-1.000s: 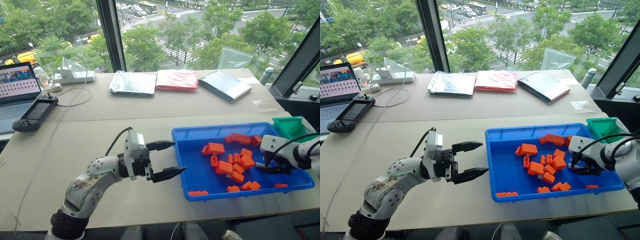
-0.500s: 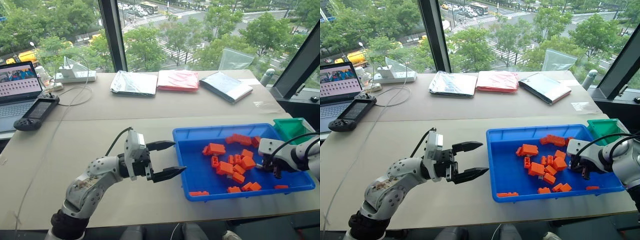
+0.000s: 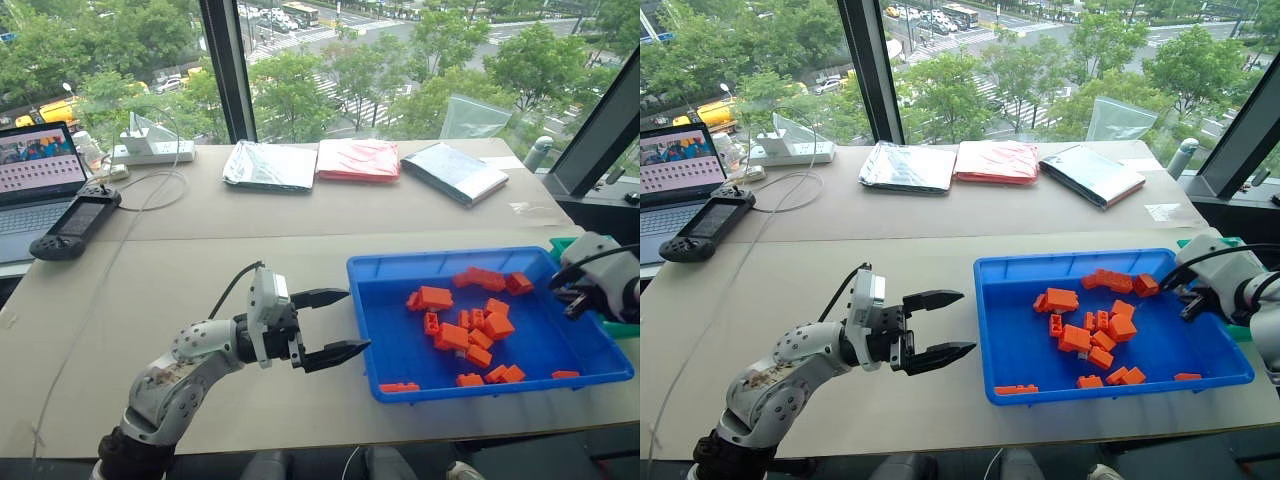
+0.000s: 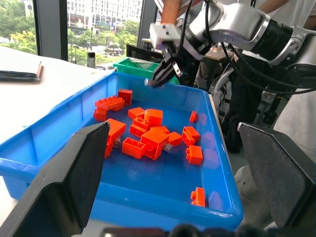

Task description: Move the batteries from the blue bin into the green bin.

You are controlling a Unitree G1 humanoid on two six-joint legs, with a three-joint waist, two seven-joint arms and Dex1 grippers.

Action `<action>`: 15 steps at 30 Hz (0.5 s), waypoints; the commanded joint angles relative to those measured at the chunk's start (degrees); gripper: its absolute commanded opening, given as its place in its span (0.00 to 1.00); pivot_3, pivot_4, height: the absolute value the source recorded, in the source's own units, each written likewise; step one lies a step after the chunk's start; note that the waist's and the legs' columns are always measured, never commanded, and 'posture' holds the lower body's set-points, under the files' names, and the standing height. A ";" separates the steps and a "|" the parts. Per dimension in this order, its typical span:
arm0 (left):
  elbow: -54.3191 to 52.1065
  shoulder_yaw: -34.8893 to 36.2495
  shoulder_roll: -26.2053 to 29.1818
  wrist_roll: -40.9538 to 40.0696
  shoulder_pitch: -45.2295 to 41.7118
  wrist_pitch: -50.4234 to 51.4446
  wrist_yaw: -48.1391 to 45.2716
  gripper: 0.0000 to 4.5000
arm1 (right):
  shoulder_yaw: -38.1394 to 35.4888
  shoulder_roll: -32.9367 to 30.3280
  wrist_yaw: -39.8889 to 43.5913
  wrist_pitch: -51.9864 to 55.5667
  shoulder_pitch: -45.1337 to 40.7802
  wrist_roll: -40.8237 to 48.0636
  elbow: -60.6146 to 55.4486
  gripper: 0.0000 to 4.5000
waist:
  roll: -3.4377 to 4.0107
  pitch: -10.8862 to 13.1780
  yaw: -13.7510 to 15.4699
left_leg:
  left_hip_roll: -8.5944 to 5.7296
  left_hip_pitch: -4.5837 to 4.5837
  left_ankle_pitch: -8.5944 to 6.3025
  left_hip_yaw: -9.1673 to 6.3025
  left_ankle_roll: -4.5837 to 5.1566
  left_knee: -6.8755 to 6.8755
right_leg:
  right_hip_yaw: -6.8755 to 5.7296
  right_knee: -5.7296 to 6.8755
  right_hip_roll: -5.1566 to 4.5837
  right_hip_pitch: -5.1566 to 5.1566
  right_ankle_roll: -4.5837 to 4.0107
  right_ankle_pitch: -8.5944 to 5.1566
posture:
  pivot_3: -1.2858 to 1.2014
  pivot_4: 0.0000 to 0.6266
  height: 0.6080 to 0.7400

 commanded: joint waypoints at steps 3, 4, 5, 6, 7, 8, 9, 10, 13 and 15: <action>-2.66 0.77 1.10 -2.06 -0.10 0.45 -1.00 1.00 | -5.11 5.11 -17.85 3.52 -8.70 -3.13 4.27 0.05 | -0.04 -0.01 -0.37 | 0.00 0.06 0.00 0.05 0.00 -0.01 | 0.00 -0.02 0.09 0.04 -0.02 0.00 | 0.52 0.24 1.00; -2.77 1.04 1.17 -2.55 -0.25 0.84 -0.85 1.00 | -4.78 5.54 -19.19 3.43 -9.59 -3.23 5.27 0.05 | -0.04 0.00 -0.42 | -0.01 0.06 0.00 0.05 -0.01 -0.02 | 0.00 -0.03 0.09 0.04 -0.02 0.00 | 0.52 0.24 1.00; -2.87 1.18 1.22 -2.83 -0.34 1.08 -0.77 1.00 | -4.26 5.78 -20.24 3.18 -10.23 -3.30 6.36 0.05 | -0.03 0.00 -0.42 | -0.01 0.06 0.00 0.06 0.00 -0.03 | 0.00 -0.02 0.10 0.04 -0.02 0.00 | 0.52 0.24 1.00; -2.93 1.17 1.33 -3.01 -0.41 1.20 -0.81 1.00 | -3.78 6.08 -21.14 2.75 -10.91 -3.21 7.58 0.05 | -0.01 0.00 -0.41 | -0.04 0.03 0.00 0.07 0.00 -0.04 | 0.00 -0.02 0.07 0.02 -0.02 0.00 | 0.52 0.24 1.00; -2.92 0.95 1.36 -2.92 -0.35 1.19 -0.89 1.00 | -2.72 6.20 -21.88 2.16 -11.38 -3.34 9.26 0.05 | -0.01 0.00 -0.37 | -0.05 0.02 0.00 0.07 0.00 -0.04 | 0.00 -0.02 0.06 0.01 -0.02 0.00 | 0.52 0.24 1.00; -2.91 0.78 1.39 -2.90 -0.31 1.20 -0.92 1.00 | -1.96 6.25 -22.44 1.76 -11.72 -3.32 10.42 0.05 | -0.01 -0.01 -0.29 | -0.07 0.01 0.00 0.08 0.00 -0.05 | 0.01 -0.02 0.05 0.01 -0.01 -0.01 | 0.52 0.24 1.00; -2.86 0.47 1.40 -2.68 -0.28 1.10 -0.93 1.00 | -1.18 6.54 -22.56 1.34 -12.01 -2.98 11.44 0.05 | -0.01 0.00 -0.23 | -0.06 -0.02 0.00 0.07 0.00 -0.05 | 0.00 -0.04 0.03 0.00 -0.01 -0.01 | 0.52 0.24 1.00; -2.81 0.33 1.41 -2.60 -0.28 1.06 -0.92 1.00 | -0.39 6.52 -22.80 1.08 -12.11 -2.89 12.17 0.05 | -0.01 -0.01 -0.20 | -0.07 -0.03 0.00 0.08 0.00 -0.05 | 0.00 -0.05 0.00 0.00 -0.01 -0.01 | 0.52 0.24 1.00; -2.45 0.15 1.29 -2.66 -0.90 1.12 -0.97 1.00 | 0.27 6.10 -24.01 0.22 -12.46 -2.72 13.37 0.28 | -0.01 -0.01 -0.20 | -0.08 -0.04 -0.01 0.07 0.01 -0.06 | 0.00 -0.09 0.00 0.00 0.00 -0.01 | 0.52 0.24 1.00; -2.08 -0.13 1.07 -2.48 -1.22 0.88 -1.11 1.00 | 0.12 5.82 -24.68 -0.53 -12.67 -2.34 13.19 0.41 | 0.00 -0.01 -0.23 | -0.08 -0.04 -0.01 0.07 0.01 -0.06 | 0.00 -0.09 0.01 0.00 -0.01 0.00 | 0.52 0.24 1.00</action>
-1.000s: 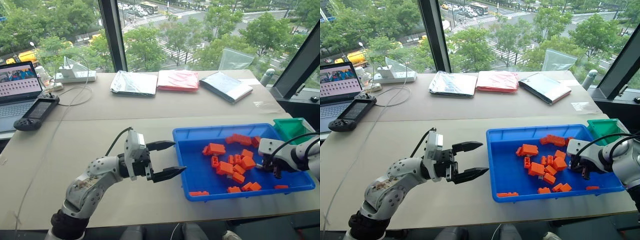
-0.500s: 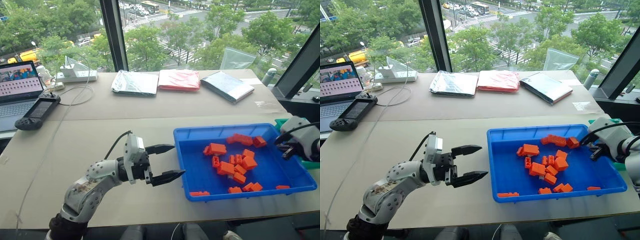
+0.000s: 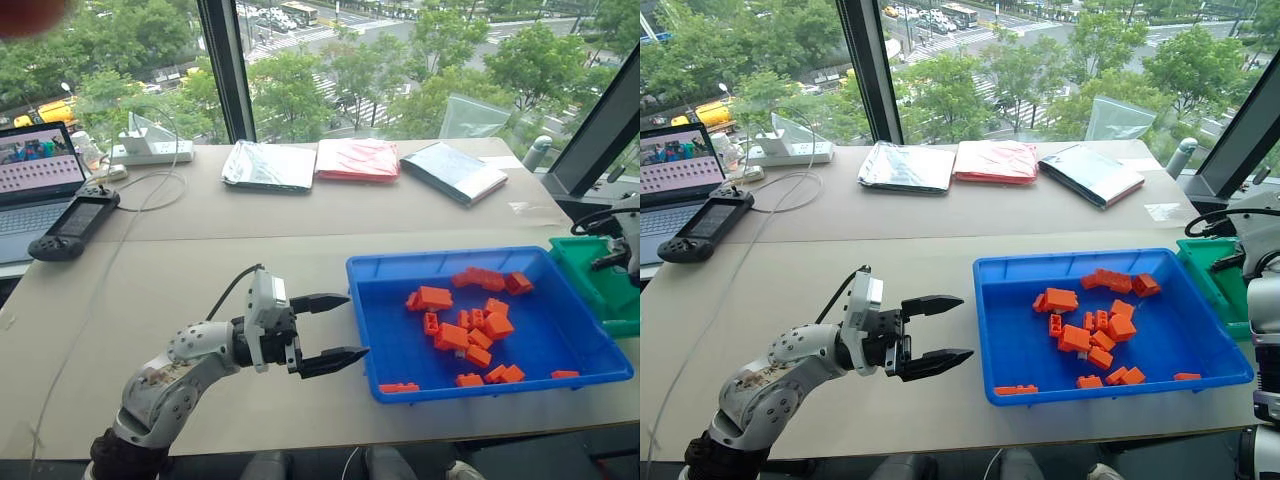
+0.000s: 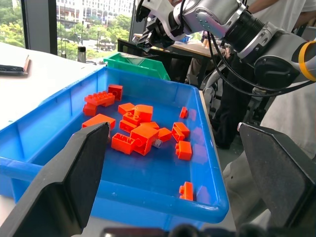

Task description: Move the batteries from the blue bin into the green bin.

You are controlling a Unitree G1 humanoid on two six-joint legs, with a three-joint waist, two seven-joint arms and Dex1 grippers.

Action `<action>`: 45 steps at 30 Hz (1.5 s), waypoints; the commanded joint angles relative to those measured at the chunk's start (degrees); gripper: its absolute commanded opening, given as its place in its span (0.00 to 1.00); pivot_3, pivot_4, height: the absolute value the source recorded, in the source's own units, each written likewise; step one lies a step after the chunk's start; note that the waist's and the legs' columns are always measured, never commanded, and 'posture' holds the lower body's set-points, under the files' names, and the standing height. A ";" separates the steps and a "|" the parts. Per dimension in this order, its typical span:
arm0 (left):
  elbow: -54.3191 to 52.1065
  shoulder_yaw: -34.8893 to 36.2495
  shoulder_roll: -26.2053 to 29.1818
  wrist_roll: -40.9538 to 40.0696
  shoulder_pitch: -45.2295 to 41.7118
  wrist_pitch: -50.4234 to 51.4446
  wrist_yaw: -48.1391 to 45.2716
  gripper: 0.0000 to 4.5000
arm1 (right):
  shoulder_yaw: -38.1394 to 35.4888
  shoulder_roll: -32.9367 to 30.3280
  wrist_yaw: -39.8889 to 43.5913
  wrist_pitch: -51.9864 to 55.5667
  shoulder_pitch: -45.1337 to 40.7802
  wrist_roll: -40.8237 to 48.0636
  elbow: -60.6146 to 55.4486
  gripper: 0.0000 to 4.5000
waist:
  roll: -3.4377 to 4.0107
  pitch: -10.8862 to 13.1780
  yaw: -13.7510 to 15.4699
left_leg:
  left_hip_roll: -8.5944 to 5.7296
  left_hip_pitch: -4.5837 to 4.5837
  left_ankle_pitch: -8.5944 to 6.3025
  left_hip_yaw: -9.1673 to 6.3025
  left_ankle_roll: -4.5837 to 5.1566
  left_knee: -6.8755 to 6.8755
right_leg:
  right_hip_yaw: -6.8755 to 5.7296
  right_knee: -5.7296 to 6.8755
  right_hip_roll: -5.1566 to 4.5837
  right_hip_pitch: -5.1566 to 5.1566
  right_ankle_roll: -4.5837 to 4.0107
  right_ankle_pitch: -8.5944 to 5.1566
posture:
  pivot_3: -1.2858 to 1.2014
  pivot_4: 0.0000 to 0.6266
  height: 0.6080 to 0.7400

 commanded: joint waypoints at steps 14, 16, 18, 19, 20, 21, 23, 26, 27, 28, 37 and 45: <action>-0.74 -0.69 -0.41 -0.68 -1.89 -0.33 -1.03 1.00 | -14.00 -5.49 27.39 11.03 17.03 26.79 -47.01 0.95 | 0.04 0.00 0.27 | 0.13 -0.05 -0.05 -0.17 0.09 -0.04 | -0.13 -0.20 0.09 0.08 0.02 -0.01 | 0.52 0.24 1.00; -0.75 -0.64 -0.34 -0.81 -1.86 -0.24 -1.08 1.00 | -16.21 -6.27 30.46 15.60 20.57 31.43 -51.67 0.95 | 0.03 0.01 0.28 | 0.15 -0.09 -0.08 -0.27 0.13 -0.03 | -0.15 -0.24 0.08 0.11 0.03 -0.02 | 0.52 0.24 1.00; -0.44 -0.86 -0.35 -0.62 -2.46 -0.32 -1.35 1.00 | -16.93 -6.36 31.94 17.80 23.06 34.88 -54.78 0.95 | 0.03 0.01 0.31 | 0.15 -0.11 -0.10 -0.24 0.17 0.06 | -0.14 -0.24 0.04 0.11 0.06 0.00 | 0.52 0.24 1.00; -0.08 -0.77 -0.29 -0.52 -2.93 -0.37 -1.53 1.00 | -16.30 -6.21 32.69 16.02 25.32 35.65 -56.60 0.95 | 0.03 0.01 0.31 | 0.11 -0.11 -0.10 -0.21 0.17 0.10 | -0.11 -0.25 -0.01 0.12 0.10 0.02 | 0.52 0.24 1.00; 0.23 -0.68 -0.18 -0.33 -3.26 -0.46 -1.64 1.00 | -15.41 -6.18 33.07 14.57 27.47 36.18 -58.13 0.95 | 0.00 0.01 0.37 | 0.11 -0.10 -0.10 -0.19 0.17 0.13 | -0.10 -0.28 -0.02 0.15 0.13 0.05 | 0.52 0.24 1.00; 0.42 -0.61 -0.11 -0.22 -3.44 -0.51 -1.70 1.00 | -14.91 -6.24 33.12 13.42 28.95 36.51 -59.03 0.95 | -0.04 0.01 0.46 | 0.11 -0.09 -0.10 -0.18 0.17 0.12 | -0.11 -0.34 0.00 0.18 0.13 0.05 | 0.52 0.24 1.00; 0.60 -0.56 -0.04 -0.13 -3.61 -0.55 -1.82 1.00 | -13.00 -5.70 31.30 12.93 30.06 36.74 -59.01 0.95 | -0.05 0.01 0.48 | 0.14 -0.07 -0.10 -0.17 0.17 0.12 | -0.13 -0.38 0.06 0.20 0.13 0.04 | 0.52 0.24 1.00; 0.95 -0.65 -0.06 0.04 -4.02 -0.61 -1.96 1.00 | -6.11 -4.05 25.82 11.28 27.76 34.88 -55.91 0.95 | -0.09 0.02 0.12 | 0.13 -0.07 -0.10 -0.12 0.17 0.12 | -0.10 -0.39 0.06 0.17 0.13 0.04 | 0.52 0.24 1.00; 1.02 -0.66 -0.09 0.08 -4.17 -0.61 -1.89 1.00 | -4.48 -4.18 25.14 10.82 27.24 34.80 -55.39 0.95 | -0.10 0.02 0.08 | 0.13 -0.07 -0.10 -0.12 0.16 0.11 | -0.09 -0.38 0.07 0.16 0.13 0.05 | 0.52 0.24 1.00; 1.01 -0.67 -0.11 0.12 -4.25 -0.60 -1.81 1.00 | -2.75 -4.90 24.74 9.78 27.03 34.25 -54.78 0.95 | -0.09 0.02 0.10 | 0.11 -0.07 -0.10 -0.12 0.16 0.11 | -0.09 -0.37 0.08 0.14 0.12 0.05 | 0.52 0.24 1.00; -0.11 -0.42 -0.27 0.35 -3.10 -0.68 -0.32 1.00 | 10.89 -10.39 24.09 0.16 21.44 28.29 -44.19 0.95 | -0.09 0.02 0.26 | 0.11 -0.11 -0.10 -0.16 0.16 0.05 | -0.11 -0.41 0.04 0.10 0.12 0.04 | 0.52 0.24 1.00; -0.59 -0.10 -0.55 0.54 -2.08 -1.14 1.25 1.00 | 17.63 -9.64 26.76 -5.52 16.32 25.88 -37.62 0.95 | -0.09 0.02 0.11 | 0.13 -0.10 -0.10 -0.16 0.16 0.03 | -0.10 -0.40 0.07 0.08 0.11 0.04 | 0.52 0.24 1.00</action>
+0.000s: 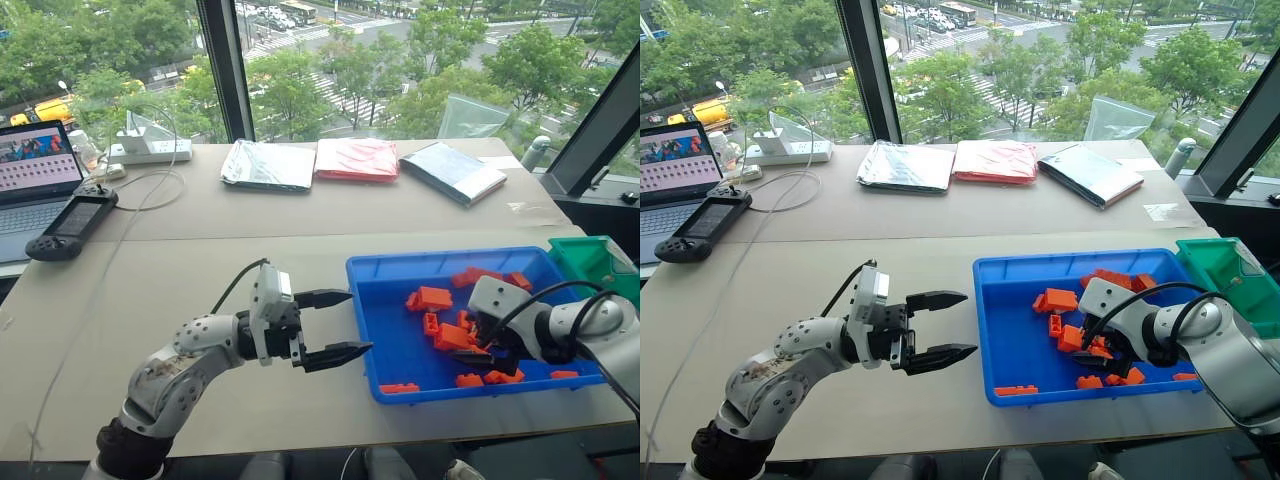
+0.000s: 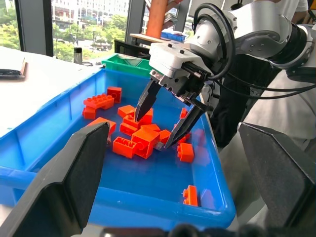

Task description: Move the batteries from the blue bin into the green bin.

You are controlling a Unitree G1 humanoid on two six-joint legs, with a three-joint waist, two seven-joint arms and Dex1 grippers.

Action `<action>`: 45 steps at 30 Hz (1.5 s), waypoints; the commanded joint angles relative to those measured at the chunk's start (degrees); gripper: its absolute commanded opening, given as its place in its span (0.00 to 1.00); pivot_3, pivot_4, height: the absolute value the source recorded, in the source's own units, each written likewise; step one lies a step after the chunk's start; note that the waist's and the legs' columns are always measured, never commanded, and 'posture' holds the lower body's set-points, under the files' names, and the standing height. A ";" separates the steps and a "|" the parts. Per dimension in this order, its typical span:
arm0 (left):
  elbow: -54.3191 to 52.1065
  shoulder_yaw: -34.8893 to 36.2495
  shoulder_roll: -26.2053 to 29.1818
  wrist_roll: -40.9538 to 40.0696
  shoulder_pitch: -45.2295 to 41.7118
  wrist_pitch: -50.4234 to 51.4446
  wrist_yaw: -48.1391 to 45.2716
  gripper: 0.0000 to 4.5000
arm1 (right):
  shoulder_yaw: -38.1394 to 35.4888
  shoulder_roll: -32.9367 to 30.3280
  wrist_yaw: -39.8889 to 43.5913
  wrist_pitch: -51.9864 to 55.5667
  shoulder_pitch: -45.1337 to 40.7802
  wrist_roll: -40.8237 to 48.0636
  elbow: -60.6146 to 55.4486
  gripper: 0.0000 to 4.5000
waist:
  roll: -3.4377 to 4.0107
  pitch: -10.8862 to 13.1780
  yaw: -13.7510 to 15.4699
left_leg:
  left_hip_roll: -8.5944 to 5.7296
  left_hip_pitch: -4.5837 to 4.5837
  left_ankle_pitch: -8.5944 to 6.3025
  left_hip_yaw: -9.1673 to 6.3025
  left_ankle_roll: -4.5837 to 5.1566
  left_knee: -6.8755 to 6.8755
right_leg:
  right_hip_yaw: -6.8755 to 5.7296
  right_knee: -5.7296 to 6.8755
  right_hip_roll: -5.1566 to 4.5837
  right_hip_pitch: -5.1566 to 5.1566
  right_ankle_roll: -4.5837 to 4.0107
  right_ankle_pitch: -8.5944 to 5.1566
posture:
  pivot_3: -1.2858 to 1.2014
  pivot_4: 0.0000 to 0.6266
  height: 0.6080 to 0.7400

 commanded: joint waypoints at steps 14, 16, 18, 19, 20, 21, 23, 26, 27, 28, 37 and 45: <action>-3.49 0.65 0.01 0.19 0.75 -1.18 0.94 1.00 | 1.05 2.14 -0.35 -3.47 -2.91 -2.76 2.99 0.32 | 0.00 0.00 0.11 | -0.01 0.00 0.00 -0.02 0.00 0.01 | 0.00 0.02 -0.02 0.00 0.00 0.00 | 0.52 0.24 1.00; -3.35 0.81 0.16 0.20 0.67 -1.19 0.81 1.00 | -2.86 2.27 -0.99 -1.52 -2.51 -1.25 1.14 0.32 | 0.00 0.00 0.15 | -0.01 -0.01 0.00 -0.02 0.00 0.01 | 0.00 0.02 -0.03 0.00 0.00 0.00 | 0.52 0.24 1.00; -3.08 1.03 0.33 0.19 0.57 -1.23 0.60 1.00 | -6.64 2.43 -1.70 0.53 -2.37 0.31 -0.64 0.32 | 0.01 0.00 0.13 | -0.02 -0.04 0.00 -0.02 0.00 0.01 | 0.01 0.03 -0.05 -0.04 0.00 0.01 | 0.52 0.24 1.00; -3.09 1.19 0.52 0.14 0.67 -1.23 0.48 1.00 | -11.02 2.36 -1.92 2.39 -1.47 1.48 -2.13 0.32 | 0.01 0.00 0.15 | -0.01 -0.04 0.00 -0.02 0.00 0.01 | 0.01 0.04 -0.05 -0.05 0.00 0.01 | 0.52 0.24 1.00; -3.17 1.34 0.68 0.07 0.86 -1.22 0.40 1.00 | -16.00 2.29 -2.13 4.60 -0.27 2.06 -3.42 0.32 | 0.00 0.00 0.15 | 0.00 -0.04 0.00 -0.03 0.00 0.01 | 0.01 0.04 -0.03 -0.04 0.00 0.01 | 0.52 0.24 1.00; -3.29 1.47 0.85 0.01 1.08 -1.14 0.37 1.00 | -21.18 2.20 -3.06 7.74 0.56 1.96 -4.28 0.32 | 0.01 0.00 0.21 | 0.00 -0.05 0.00 -0.03 0.00 0.00 | 0.01 0.04 -0.02 -0.05 0.00 0.01 | 0.52 0.24 1.00; -3.37 1.68 1.06 -0.13 1.24 -1.03 0.29 1.00 | -26.52 1.60 -5.95 12.30 1.70 0.00 -4.43 0.32 | 0.01 0.00 0.56 | 0.00 -0.06 0.00 -0.07 0.00 0.00 | -0.02 0.05 -0.02 -0.03 0.00 0.00 | 0.52 0.24 1.00; -3.19 1.78 1.39 -0.30 1.05 -0.99 0.09 1.00 | -27.04 0.19 -11.35 13.84 5.23 -5.04 -3.53 0.32 | -0.01 -0.01 0.84 | -0.02 -0.09 0.00 -0.04 0.00 0.03 | -0.02 0.02 -0.05 -0.03 0.00 0.01 | 0.52 0.24 1.00; -3.12 1.80 1.48 -0.36 0.95 -0.95 0.03 1.00 | -26.40 -0.16 -12.81 14.09 6.21 -6.25 -3.37 0.32 | -0.01 -0.01 0.88 | -0.02 -0.08 0.00 -0.03 0.00 0.03 | -0.02 0.02 -0.05 -0.02 0.00 0.01 | 0.52 0.24 1.00; -3.08 1.81 1.53 -0.39 0.89 -0.92 0.00 1.00 | -25.95 -0.37 -13.75 14.24 6.81 -6.83 -3.35 0.32 | -0.01 -0.01 0.88 | -0.02 -0.07 0.00 0.00 0.00 0.03 | -0.02 0.02 -0.04 -0.01 0.00 0.01 | 0.52 0.24 1.00; -1.70 1.41 1.29 0.50 -0.88 -1.45 -0.59 1.00 | -20.31 2.94 -17.49 12.76 6.23 -7.22 -4.22 0.97 | 0.01 -0.01 0.15 | -0.03 -0.05 0.00 0.08 0.00 0.03 | 0.06 0.05 -0.02 -0.05 0.00 0.01 | 0.52 0.24 1.00; -2.36 1.39 0.66 0.55 -0.58 -0.99 0.44 1.00 | -17.26 0.46 -3.82 12.08 0.97 5.45 -10.01 0.99 | 0.01 -0.01 0.01 | 0.00 -0.06 0.00 0.02 0.00 0.02 | 0.03 0.02 0.00 -0.03 0.00 0.01 | 0.52 0.24 1.00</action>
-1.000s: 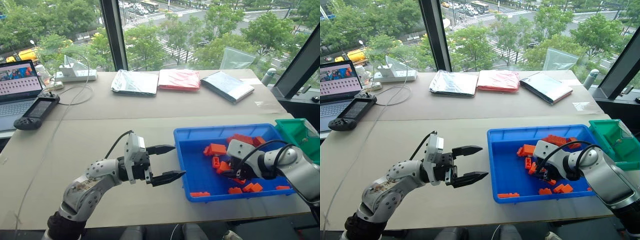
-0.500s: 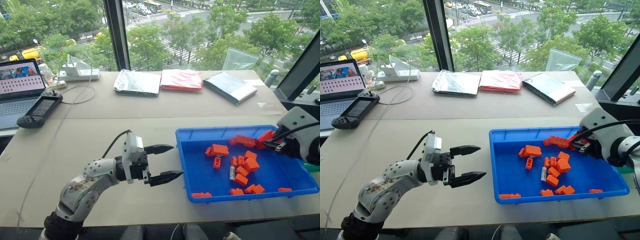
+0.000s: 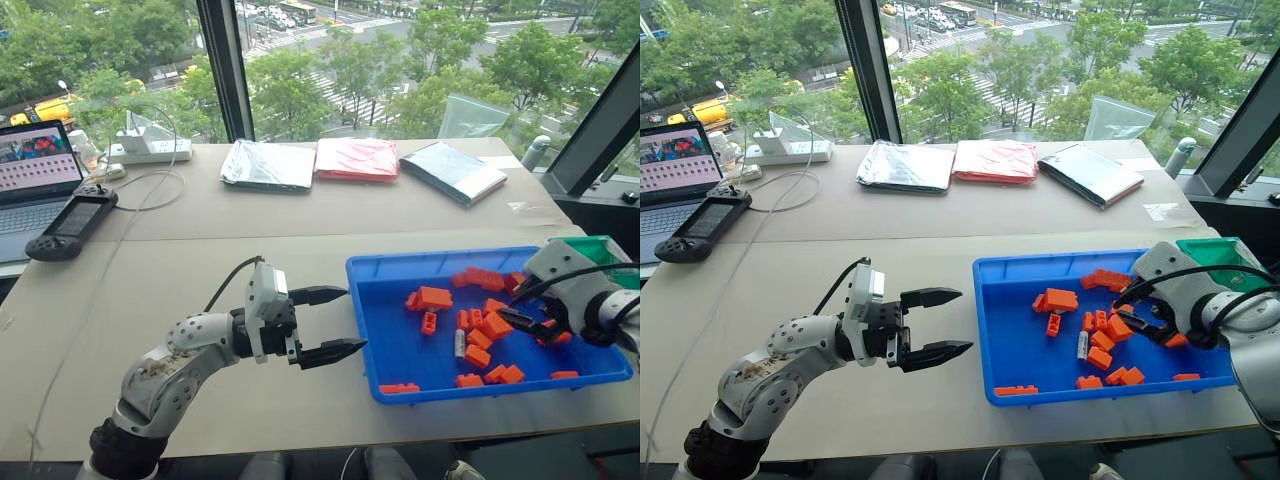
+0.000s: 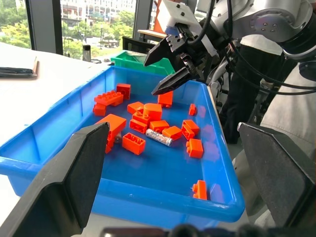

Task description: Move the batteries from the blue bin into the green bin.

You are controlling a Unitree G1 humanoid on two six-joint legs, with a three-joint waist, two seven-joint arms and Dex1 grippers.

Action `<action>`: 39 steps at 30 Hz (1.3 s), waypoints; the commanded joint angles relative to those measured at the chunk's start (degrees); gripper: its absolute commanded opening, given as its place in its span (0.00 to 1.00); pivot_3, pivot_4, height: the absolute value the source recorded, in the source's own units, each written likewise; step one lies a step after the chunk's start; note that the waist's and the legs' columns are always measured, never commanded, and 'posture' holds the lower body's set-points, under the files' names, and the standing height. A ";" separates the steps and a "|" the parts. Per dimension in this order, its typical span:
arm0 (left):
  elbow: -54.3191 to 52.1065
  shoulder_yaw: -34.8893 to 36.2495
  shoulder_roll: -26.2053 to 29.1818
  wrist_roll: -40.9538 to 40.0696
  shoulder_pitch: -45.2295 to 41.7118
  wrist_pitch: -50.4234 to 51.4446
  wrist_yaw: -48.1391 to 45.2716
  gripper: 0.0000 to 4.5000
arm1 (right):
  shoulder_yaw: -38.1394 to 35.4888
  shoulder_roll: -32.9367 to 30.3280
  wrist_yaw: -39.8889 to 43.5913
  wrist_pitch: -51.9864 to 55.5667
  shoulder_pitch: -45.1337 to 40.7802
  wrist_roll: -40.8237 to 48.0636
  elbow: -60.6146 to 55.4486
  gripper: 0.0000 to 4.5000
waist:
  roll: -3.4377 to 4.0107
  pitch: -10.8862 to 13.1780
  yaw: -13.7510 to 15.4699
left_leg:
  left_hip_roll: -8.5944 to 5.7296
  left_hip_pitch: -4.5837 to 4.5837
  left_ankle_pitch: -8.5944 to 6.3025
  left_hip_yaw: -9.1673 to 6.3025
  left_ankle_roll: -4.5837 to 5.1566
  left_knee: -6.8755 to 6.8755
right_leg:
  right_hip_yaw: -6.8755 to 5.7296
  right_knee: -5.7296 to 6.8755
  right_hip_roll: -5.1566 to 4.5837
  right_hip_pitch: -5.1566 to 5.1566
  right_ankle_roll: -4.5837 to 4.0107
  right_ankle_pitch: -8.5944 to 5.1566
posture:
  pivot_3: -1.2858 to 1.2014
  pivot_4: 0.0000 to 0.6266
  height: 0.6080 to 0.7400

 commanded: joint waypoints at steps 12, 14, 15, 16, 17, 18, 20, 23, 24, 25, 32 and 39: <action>-2.52 0.43 -0.93 0.30 0.30 -0.96 1.79 1.00 | 17.25 -5.76 12.22 -16.10 -0.93 -0.80 8.97 0.99 | -0.01 0.01 0.17 | -0.01 -0.02 0.00 -0.01 0.00 0.03 | -0.06 -0.02 -0.06 0.01 0.01 0.00 | 0.52 0.24 1.00; -2.73 0.51 -1.03 0.34 0.52 -0.98 2.15 1.00 | 18.48 -6.03 12.81 -18.28 -1.13 -2.08 10.33 0.99 | -0.01 0.00 0.08 | -0.01 -0.01 0.00 -0.01 0.00 0.02 | -0.06 -0.02 -0.05 0.00 0.01 0.00 | 0.52 0.24 1.00; -2.87 0.54 -1.08 0.34 0.69 -0.95 2.35 1.00 | 19.01 -5.94 13.13 -19.05 -1.29 -2.54 10.84 0.99 | -0.01 0.00 0.06 | -0.01 -0.01 0.00 -0.01 0.00 0.02 | -0.06 -0.02 -0.04 -0.01 0.01 0.00 | 0.52 0.24 1.00; -3.13 0.57 -1.15 0.34 0.96 -0.89 2.67 1.00 | 20.09 -5.13 13.12 -19.55 -2.15 -3.15 11.65 0.99 | -0.01 0.00 -0.01 | 0.00 -0.01 0.00 -0.02 0.00 0.01 | -0.06 -0.01 -0.02 -0.01 0.00 0.00 | 0.52 0.24 1.00; -3.27 0.57 -1.21 0.36 1.13 -0.87 2.88 1.00 | 20.86 -4.48 13.12 -19.86 -2.82 -3.59 12.28 0.99 | -0.01 0.00 -0.13 | 0.00 -0.01 0.00 -0.02 0.00 0.01 | -0.06 -0.01 -0.02 -0.01 0.00 0.00 | 0.52 0.24 1.00; -3.32 0.55 -1.25 0.45 1.20 -0.91 3.04 1.00 | 21.71 -3.95 13.26 -19.94 -3.61 -4.01 12.72 0.99 | -0.01 0.00 -0.17 | 0.00 0.01 0.00 -0.01 0.00 0.01 | -0.05 -0.01 -0.01 -0.01 0.00 0.01 | 0.52 0.24 1.00; -3.28 0.50 -1.33 0.56 1.17 -0.98 3.19 1.00 | 22.84 -3.40 13.64 -20.19 -4.69 -4.81 13.42 0.99 | -0.01 0.00 -0.09 | 0.01 0.03 0.00 -0.02 0.00 0.01 | -0.04 0.01 -0.01 0.00 -0.01 0.01 | 0.52 0.24 1.00; -3.39 0.46 -1.51 0.66 1.21 -1.02 3.44 1.00 | 24.78 -2.02 13.82 -20.46 -6.82 -6.33 15.31 0.99 | -0.01 0.00 -0.06 | -0.01 0.02 0.00 -0.02 0.00 0.02 | -0.04 0.01 -0.02 0.01 -0.01 0.01 | 0.52 0.24 1.00; -3.42 0.44 -1.55 0.72 1.27 -1.06 3.50 1.00 | 25.25 -1.75 13.94 -20.39 -7.28 -6.64 15.79 0.99 | -0.01 0.00 -0.04 | -0.01 0.02 0.00 -0.02 0.00 0.02 | -0.04 0.01 -0.03 0.01 0.00 0.01 | 0.52 0.24 1.00; -3.44 0.43 -1.57 0.77 1.31 -1.08 3.54 1.00 | 25.68 -1.60 14.11 -20.50 -7.56 -6.95 16.19 0.99 | -0.01 0.00 0.04 | -0.01 0.03 0.00 -0.02 0.00 0.02 | -0.04 0.00 -0.03 0.02 0.00 0.01 | 0.52 0.24 1.00; -3.74 0.58 -1.52 1.07 1.42 -1.06 3.76 1.00 | 27.01 -0.82 15.43 -20.17 -8.13 -8.29 17.80 0.99 | -0.02 0.00 0.12 | -0.01 0.06 0.00 -0.04 0.00 0.02 | -0.04 0.00 -0.02 0.05 -0.01 0.01 | 0.52 0.24 1.00; -3.61 0.58 -1.40 1.06 1.28 -1.08 3.77 1.00 | 26.97 -0.98 16.62 -19.59 -7.54 -8.25 17.13 0.82 | -0.02 0.00 0.14 | -0.01 0.07 0.00 -0.04 0.00 0.02 | -0.05 0.01 -0.02 0.07 -0.01 0.01 | 0.52 0.24 1.00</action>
